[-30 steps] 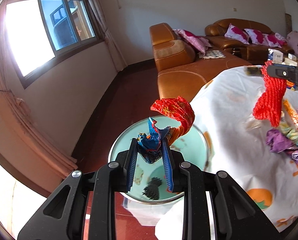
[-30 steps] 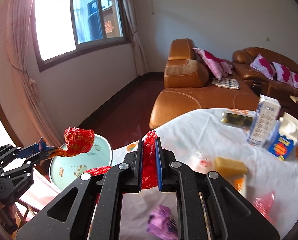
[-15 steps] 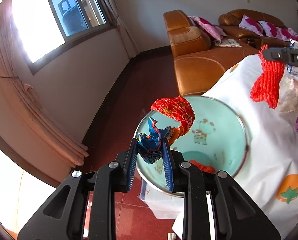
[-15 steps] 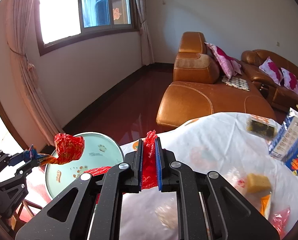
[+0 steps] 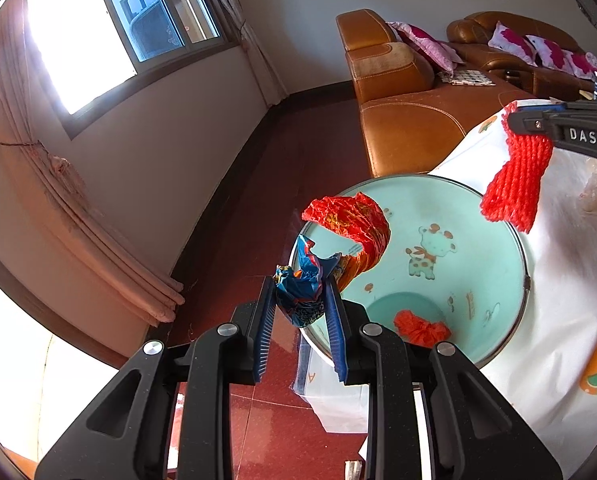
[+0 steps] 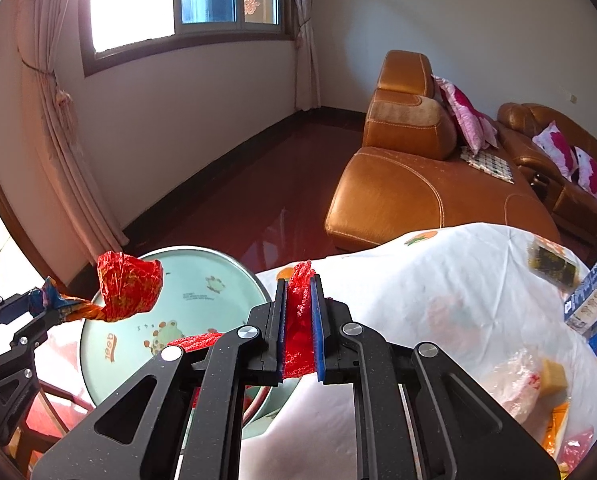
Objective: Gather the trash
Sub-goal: 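Open both tools to drop the wrapper and mesh sleeve into the bin, then return both tools to the table and grasp the pink bag with the right tool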
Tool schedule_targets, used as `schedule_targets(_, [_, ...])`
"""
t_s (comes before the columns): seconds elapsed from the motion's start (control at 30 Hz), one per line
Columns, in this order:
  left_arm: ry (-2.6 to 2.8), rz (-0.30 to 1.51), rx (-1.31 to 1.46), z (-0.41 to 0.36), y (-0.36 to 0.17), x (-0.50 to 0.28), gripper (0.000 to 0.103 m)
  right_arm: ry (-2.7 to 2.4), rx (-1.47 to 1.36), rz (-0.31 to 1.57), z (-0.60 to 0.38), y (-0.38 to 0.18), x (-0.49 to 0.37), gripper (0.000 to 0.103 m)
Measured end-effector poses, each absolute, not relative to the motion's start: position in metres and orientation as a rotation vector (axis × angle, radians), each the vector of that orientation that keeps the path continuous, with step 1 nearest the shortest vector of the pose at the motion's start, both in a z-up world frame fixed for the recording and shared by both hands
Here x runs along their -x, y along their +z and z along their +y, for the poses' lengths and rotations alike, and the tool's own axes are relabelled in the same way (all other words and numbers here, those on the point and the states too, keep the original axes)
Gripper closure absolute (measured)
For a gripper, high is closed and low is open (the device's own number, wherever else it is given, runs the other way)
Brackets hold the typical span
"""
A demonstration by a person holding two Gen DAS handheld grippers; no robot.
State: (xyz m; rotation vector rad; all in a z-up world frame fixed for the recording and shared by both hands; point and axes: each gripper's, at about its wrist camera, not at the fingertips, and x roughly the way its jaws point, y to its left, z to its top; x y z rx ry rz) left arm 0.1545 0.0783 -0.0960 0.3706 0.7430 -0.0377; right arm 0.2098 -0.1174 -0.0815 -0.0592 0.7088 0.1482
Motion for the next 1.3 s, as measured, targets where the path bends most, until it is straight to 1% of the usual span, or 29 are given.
schedule_targets(0.57, [-0.043,0.749,-0.367,0.077,-0.098,-0.158,0.078,0.175,0.064,0.723,-0.107,-0.088,-0.214,0.091])
schedule_targets(0.67, [-0.047,0.751,-0.365,0.077,-0.098,-0.157,0.076,0.188,0.058,0.728,-0.106,-0.088,-0.214,0.090])
schedule_targets(0.7, [-0.045,0.750,-0.361,0.077,-0.097,-0.157,0.071,0.208,0.055,0.741,-0.104,-0.089,-0.216,0.088])
schedule_targets(0.73, [-0.043,0.746,-0.356,0.077,-0.097,-0.157,0.068,0.223,0.053,0.748,-0.102,-0.090,-0.216,0.079])
schedule_targets(0.77, [-0.044,0.743,-0.352,0.076,-0.097,-0.157,0.058,0.225,0.052,0.746,-0.101,-0.091,-0.216,0.069])
schedule_targets(0.8, [-0.048,0.741,-0.353,0.075,-0.097,-0.156,0.054,0.224,0.048,0.740,-0.101,-0.090,-0.215,0.057])
schedule_targets(0.83, [-0.048,0.739,-0.353,0.075,-0.097,-0.156,0.054,0.226,0.045,0.742,-0.101,-0.090,-0.215,0.058])
schedule_targets(0.9, [-0.045,0.737,-0.343,0.074,-0.096,-0.155,0.046,0.224,0.037,0.746,-0.102,-0.089,-0.213,0.058])
schedule_targets(0.97, [-0.051,0.732,-0.342,0.072,-0.095,-0.152,0.045,0.217,0.025,0.742,-0.105,-0.086,-0.209,0.058])
schedule_targets(1.0, [-0.054,0.730,-0.338,0.071,-0.094,-0.151,0.042,0.214,0.012,0.740,-0.109,-0.081,-0.204,0.056])
schedule_targets(1.07, [-0.064,0.727,-0.326,0.068,-0.093,-0.147,0.037,0.210,0.001,0.720,-0.116,-0.073,-0.192,0.050])
schedule_targets(1.13, [-0.089,0.734,-0.322,0.060,-0.094,-0.141,0.037,0.194,-0.004,0.696,-0.130,-0.063,-0.174,0.046])
schedule_targets(1.3, [-0.183,0.754,-0.330,0.024,-0.101,-0.119,0.036,0.143,-0.049,0.665,-0.180,-0.049,-0.127,0.046])
